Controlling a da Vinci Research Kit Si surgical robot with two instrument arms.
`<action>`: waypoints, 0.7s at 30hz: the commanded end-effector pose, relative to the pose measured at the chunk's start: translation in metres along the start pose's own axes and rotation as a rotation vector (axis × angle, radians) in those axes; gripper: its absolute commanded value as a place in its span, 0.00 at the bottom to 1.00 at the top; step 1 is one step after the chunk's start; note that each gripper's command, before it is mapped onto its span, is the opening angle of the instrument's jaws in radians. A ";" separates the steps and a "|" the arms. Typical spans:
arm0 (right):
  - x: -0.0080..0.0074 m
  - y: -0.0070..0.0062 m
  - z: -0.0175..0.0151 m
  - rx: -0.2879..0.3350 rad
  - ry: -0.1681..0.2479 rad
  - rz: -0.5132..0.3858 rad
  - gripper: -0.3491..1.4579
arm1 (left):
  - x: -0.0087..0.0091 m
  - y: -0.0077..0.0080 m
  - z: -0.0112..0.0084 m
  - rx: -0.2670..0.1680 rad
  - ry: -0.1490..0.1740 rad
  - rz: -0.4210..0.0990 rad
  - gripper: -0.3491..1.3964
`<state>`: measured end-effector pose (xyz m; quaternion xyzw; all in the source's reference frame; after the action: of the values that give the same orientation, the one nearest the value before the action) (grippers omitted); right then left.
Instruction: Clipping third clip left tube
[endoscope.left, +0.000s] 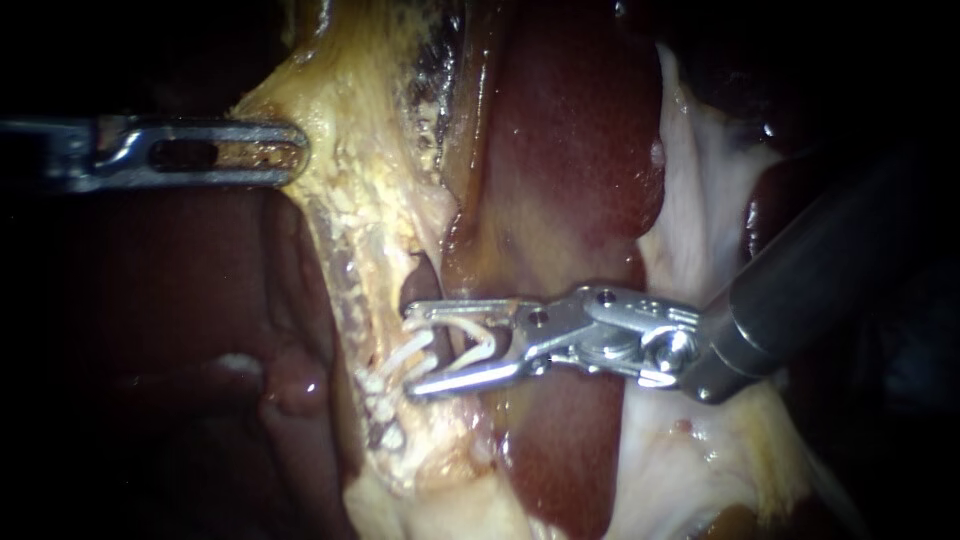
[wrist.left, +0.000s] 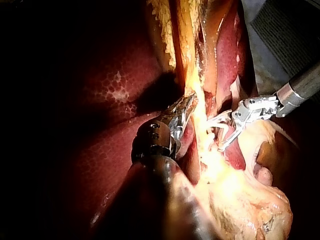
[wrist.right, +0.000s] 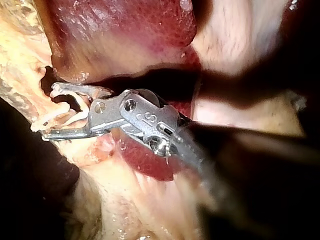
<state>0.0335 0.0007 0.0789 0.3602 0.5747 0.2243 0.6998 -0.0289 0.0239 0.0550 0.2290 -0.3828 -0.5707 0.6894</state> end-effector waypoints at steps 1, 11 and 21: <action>0.0000 0.0000 0.0002 -0.001 0.000 0.000 0.51 | 0.0000 0.0000 0.0000 0.000 0.000 0.000 0.00; 0.0006 0.0002 0.0014 0.112 0.027 0.064 0.52 | 0.0002 0.0001 0.0001 0.002 0.001 0.001 0.00; 0.0016 -0.0005 0.0016 0.274 0.049 0.161 0.50 | 0.0001 0.0003 0.0000 0.003 0.002 0.002 0.00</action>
<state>0.0354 0.0013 0.0775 0.4930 0.5873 0.2067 0.6076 -0.0288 0.0239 0.0552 0.2297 -0.3831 -0.5696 0.6899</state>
